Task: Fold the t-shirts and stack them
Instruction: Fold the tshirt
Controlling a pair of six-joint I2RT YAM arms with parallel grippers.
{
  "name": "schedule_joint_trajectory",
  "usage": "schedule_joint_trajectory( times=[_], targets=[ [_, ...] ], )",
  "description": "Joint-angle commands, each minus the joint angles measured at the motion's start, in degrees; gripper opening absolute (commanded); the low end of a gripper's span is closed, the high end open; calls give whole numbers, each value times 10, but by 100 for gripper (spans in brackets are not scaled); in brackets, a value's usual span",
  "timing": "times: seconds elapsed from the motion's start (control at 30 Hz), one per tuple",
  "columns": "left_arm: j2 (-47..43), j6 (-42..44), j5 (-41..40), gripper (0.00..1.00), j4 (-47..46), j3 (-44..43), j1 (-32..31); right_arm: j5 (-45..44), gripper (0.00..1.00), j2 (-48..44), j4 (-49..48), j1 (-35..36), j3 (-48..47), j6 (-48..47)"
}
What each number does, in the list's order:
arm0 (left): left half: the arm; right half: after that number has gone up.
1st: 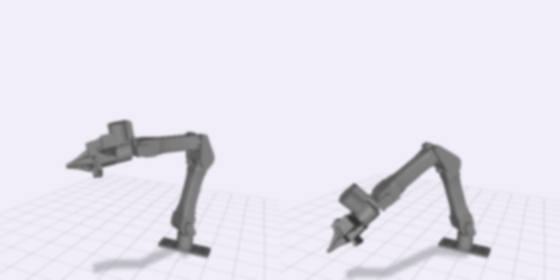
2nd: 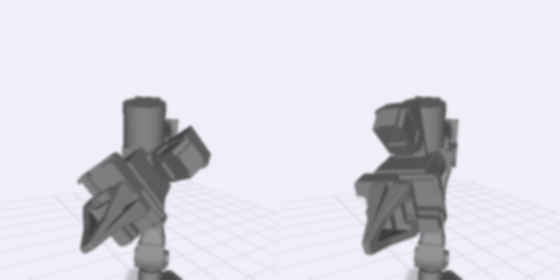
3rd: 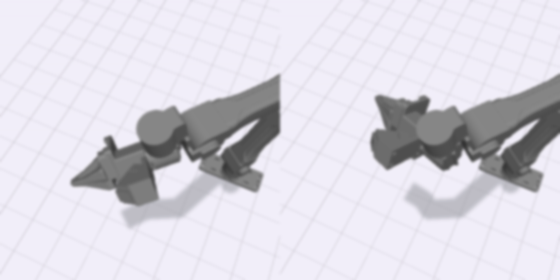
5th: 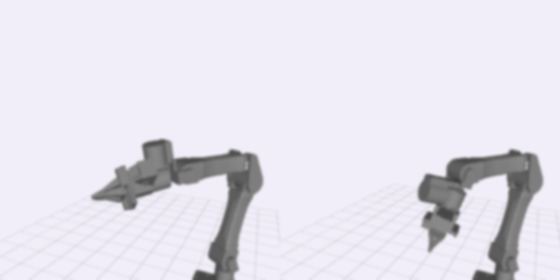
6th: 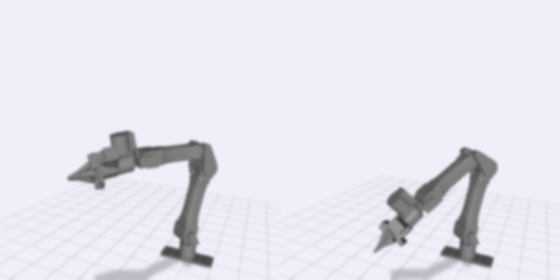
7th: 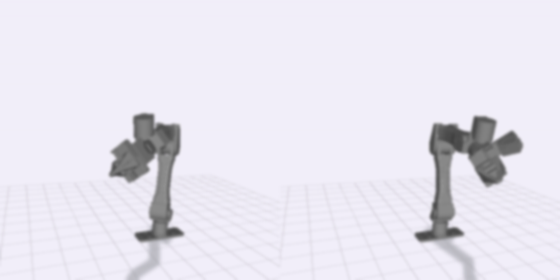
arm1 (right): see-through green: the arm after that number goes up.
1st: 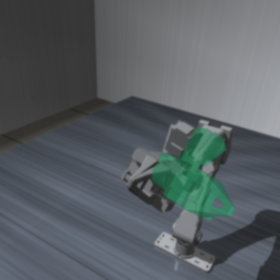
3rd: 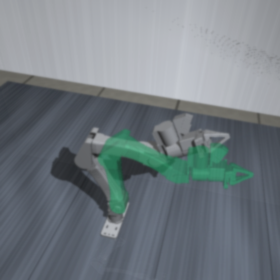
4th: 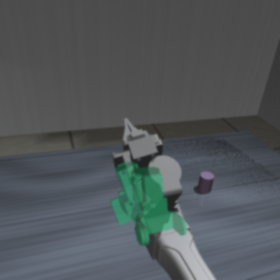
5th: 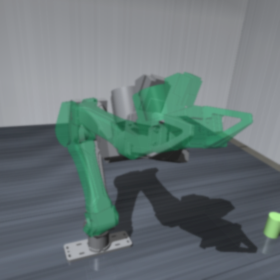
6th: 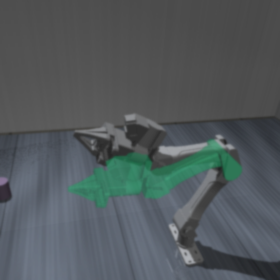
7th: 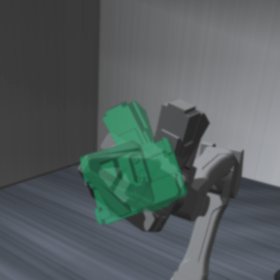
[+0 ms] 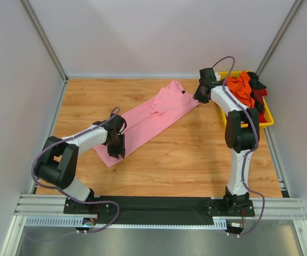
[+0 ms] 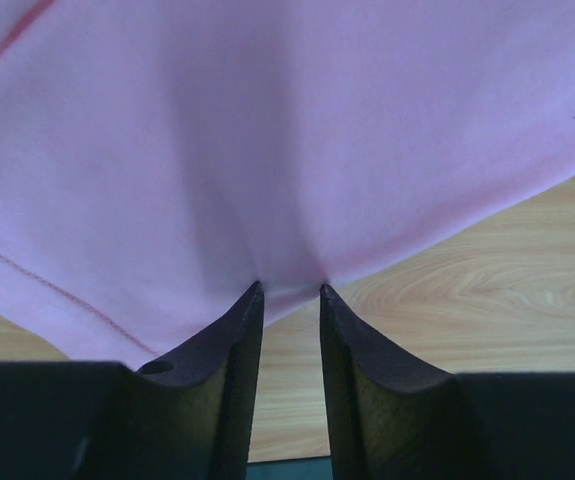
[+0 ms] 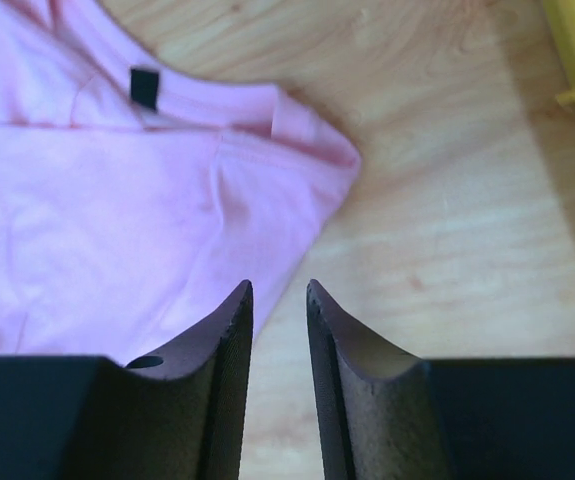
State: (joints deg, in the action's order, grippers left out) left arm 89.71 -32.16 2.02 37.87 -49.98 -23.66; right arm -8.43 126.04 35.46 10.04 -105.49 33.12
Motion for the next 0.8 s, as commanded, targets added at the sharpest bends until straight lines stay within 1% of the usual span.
schedule_joint_trajectory(
  times=[0.0,0.07,0.1,0.13,0.17,0.2,0.23,0.27,0.33,0.37,0.43,0.57,0.6,0.7,0.77],
  targets=[
    [-19,-6,-4,35,-10,-15,-4,25,30,-135,-38,2,76,4],
    [-36,-4,-13,28,11,-39,-4,28,30,-168,-50,4,136,17],
    [-40,8,-19,13,16,-45,-4,34,30,-195,-51,6,156,21],
    [-41,10,-42,4,28,-54,-4,36,30,-208,-56,6,172,27],
    [-39,11,-87,0,38,-57,-4,38,30,-221,-64,9,189,29],
    [-37,22,-102,0,46,-61,-2,40,31,-235,-74,12,229,29],
    [-32,25,-120,0,53,-66,1,42,31,-257,-98,14,246,27],
    [-21,26,-121,0,56,-69,5,42,31,-266,-102,14,263,28],
    [-2,25,-105,0,69,-85,19,51,31,-282,-102,14,293,26],
    [18,24,-100,0,77,-92,20,53,31,-298,-98,15,300,23],
    [30,16,-77,0,76,-93,17,58,31,-318,-96,14,323,19],
    [30,-8,-57,0,63,-50,11,61,32,-365,-100,14,360,5],
    [26,-11,-52,0,49,-23,8,61,33,-370,-101,14,367,1],
    [8,-25,-57,0,51,11,3,53,34,-379,-106,15,391,-4],
    [-3,-36,-54,0,55,22,1,65,35,-379,-109,15,408,-1]
  ],
)
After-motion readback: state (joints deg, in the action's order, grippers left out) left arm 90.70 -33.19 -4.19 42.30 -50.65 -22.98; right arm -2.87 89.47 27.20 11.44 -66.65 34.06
